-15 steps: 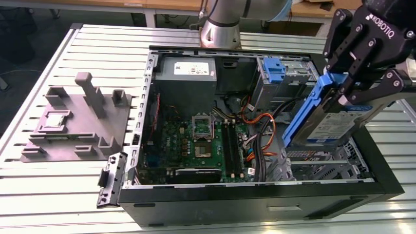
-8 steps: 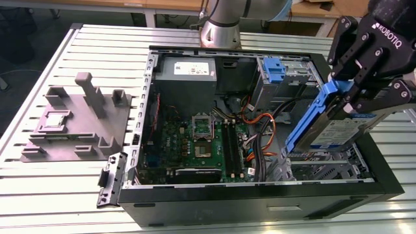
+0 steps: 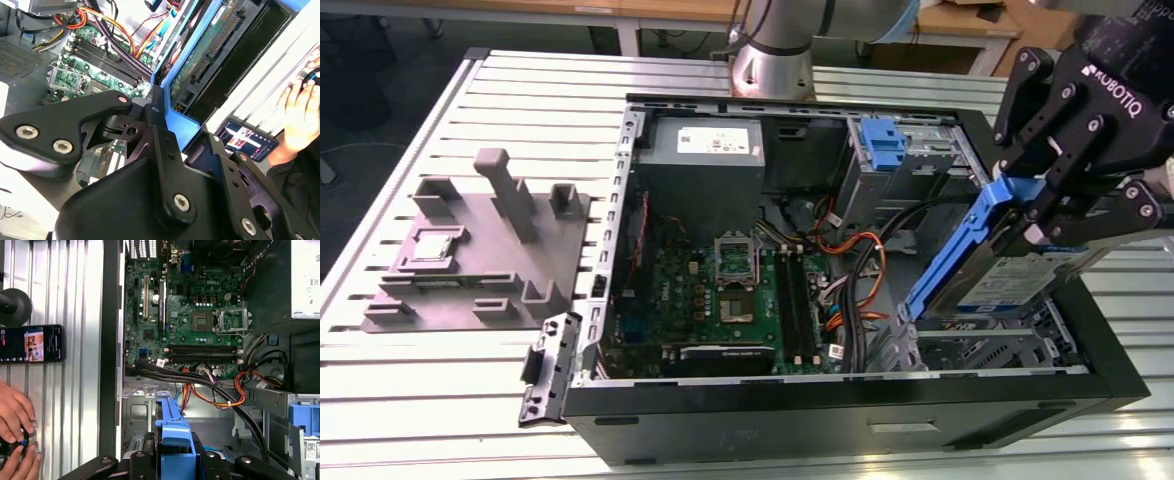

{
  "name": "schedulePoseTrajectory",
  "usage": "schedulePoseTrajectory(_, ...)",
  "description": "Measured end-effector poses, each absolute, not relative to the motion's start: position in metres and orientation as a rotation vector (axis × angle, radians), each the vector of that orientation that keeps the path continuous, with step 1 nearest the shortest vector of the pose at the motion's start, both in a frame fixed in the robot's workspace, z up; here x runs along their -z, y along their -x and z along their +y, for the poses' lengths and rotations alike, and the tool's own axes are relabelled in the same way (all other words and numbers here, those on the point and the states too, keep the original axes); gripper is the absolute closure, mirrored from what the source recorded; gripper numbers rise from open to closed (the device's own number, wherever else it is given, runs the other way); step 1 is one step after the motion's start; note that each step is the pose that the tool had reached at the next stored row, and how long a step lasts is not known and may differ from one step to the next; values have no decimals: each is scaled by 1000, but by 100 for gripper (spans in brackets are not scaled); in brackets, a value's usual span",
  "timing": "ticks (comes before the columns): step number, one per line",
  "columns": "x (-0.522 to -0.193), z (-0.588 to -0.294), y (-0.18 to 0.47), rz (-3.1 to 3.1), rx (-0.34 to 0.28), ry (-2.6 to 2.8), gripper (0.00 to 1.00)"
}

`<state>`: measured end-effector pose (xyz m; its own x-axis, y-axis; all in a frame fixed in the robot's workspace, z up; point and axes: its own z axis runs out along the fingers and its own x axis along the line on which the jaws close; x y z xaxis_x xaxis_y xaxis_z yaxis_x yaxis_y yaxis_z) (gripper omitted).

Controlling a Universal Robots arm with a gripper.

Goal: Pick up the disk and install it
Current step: 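Insert the disk into the insertion slot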

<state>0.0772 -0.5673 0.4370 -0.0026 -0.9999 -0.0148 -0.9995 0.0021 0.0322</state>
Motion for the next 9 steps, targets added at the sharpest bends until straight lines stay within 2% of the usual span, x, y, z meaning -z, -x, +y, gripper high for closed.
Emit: schedulePoseTrajectory(9, -429, -570, -79, -2215, 52, -2210, 63)
